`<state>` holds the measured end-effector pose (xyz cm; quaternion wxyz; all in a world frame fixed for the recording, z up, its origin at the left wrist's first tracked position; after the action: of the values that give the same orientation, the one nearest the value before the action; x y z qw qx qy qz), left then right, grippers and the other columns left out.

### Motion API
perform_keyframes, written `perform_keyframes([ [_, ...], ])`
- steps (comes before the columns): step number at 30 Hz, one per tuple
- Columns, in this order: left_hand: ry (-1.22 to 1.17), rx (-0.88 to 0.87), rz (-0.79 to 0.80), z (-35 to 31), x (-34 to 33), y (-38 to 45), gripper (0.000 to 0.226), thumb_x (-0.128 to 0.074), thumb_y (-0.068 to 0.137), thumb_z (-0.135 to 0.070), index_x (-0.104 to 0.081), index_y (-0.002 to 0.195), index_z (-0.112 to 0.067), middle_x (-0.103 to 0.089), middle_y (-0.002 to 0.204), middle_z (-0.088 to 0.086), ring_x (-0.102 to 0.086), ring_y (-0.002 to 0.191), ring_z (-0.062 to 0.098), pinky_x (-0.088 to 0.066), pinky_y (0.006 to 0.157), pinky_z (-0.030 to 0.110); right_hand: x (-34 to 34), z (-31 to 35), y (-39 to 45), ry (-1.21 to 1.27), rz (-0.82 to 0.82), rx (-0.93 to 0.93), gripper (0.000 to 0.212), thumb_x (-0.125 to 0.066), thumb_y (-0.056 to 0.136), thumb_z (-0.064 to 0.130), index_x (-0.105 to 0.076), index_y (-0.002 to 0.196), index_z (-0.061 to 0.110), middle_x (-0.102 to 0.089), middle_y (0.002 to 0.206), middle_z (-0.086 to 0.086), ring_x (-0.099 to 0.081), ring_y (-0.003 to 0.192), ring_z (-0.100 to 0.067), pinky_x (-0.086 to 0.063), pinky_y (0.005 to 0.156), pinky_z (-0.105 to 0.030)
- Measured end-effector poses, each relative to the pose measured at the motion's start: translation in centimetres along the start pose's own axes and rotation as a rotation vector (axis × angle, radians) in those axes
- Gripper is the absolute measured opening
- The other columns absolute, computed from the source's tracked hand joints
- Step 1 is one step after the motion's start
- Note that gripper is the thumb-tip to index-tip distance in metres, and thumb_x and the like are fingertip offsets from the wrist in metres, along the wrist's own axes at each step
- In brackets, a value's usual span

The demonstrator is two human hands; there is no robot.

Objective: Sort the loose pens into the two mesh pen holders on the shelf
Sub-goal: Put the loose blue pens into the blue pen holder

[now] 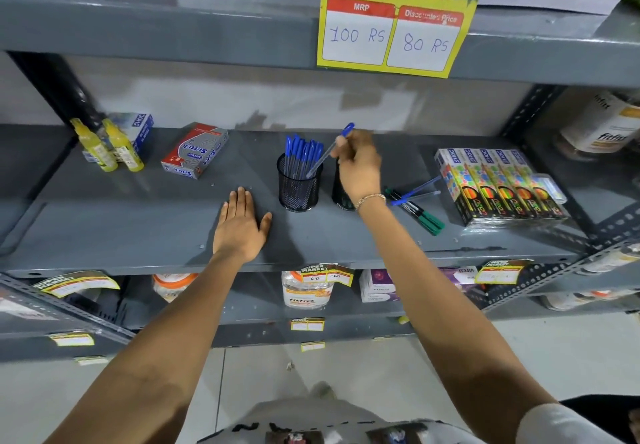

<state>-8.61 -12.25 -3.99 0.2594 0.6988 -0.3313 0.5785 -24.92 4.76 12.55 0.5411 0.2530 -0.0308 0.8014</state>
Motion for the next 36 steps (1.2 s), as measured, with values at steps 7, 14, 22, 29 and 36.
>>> perform_keyframes([
  [7,-0.004,0.005,-0.002,0.0,0.2,0.0,0.074,-0.016,0.097,-0.053,-0.002,0.151,-0.004,-0.004,0.161,0.013,-0.001,0.149,0.027,-0.003,0.121,0.037,-4.3,-2.2,-1.0,0.04,0.104,-0.081,0.032,-0.054,0.093,0.019,-0.05,0.121,0.004,-0.062,0.085,-0.007,-0.054,0.078,-0.014,-0.035,0.064,-0.007],
  [14,0.013,0.002,0.021,-0.1,-0.1,0.0,0.073,-0.015,0.097,-0.051,0.001,0.151,-0.003,0.0,0.161,0.014,0.003,0.149,0.026,0.0,0.121,0.037,3.2,-6.3,0.9,-0.062,-0.125,-0.108,0.021,-0.055,0.092,0.012,-0.059,0.112,0.006,-0.071,0.097,-0.013,-0.067,0.087,-0.025,-0.054,0.083,-0.033],
  [22,0.016,-0.003,0.016,-0.3,0.0,-0.1,0.074,-0.015,0.097,-0.051,0.0,0.151,-0.003,-0.001,0.161,0.014,0.002,0.149,0.027,0.0,0.121,0.038,7.4,-15.0,0.9,-0.686,0.174,-0.23,0.024,-0.052,0.089,0.01,-0.067,0.104,0.022,-0.059,0.121,-0.01,-0.059,0.106,-0.032,-0.052,0.086,-0.039],
  [29,0.012,-0.003,0.019,-0.2,0.1,-0.1,0.074,-0.016,0.098,-0.051,0.0,0.151,-0.003,0.0,0.161,0.015,0.002,0.149,0.027,0.001,0.121,0.038,5.9,-14.8,0.8,-0.89,0.205,-0.096,0.021,-0.061,0.087,0.019,-0.069,0.106,0.025,-0.052,0.117,-0.011,-0.047,0.115,-0.032,-0.046,0.091,-0.041],
  [36,0.021,0.004,0.022,-0.3,0.1,-0.2,0.072,-0.016,0.098,-0.05,0.0,0.151,-0.002,0.0,0.161,0.015,0.003,0.149,0.027,0.001,0.121,0.037,8.8,-9.4,2.1,-0.804,-0.039,0.05,0.021,-0.053,0.094,0.021,-0.069,0.105,0.015,-0.055,0.113,-0.016,-0.049,0.109,-0.036,-0.048,0.083,-0.041],
])
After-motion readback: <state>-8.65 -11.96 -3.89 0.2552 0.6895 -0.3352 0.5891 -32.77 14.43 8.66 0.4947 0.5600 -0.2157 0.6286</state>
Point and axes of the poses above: each hand's wrist, its own y-axis towards the middle knuckle, its own x-axis out of the back of the hand, z = x × y, the point moved 9 cm from there along y, towards the middle knuckle
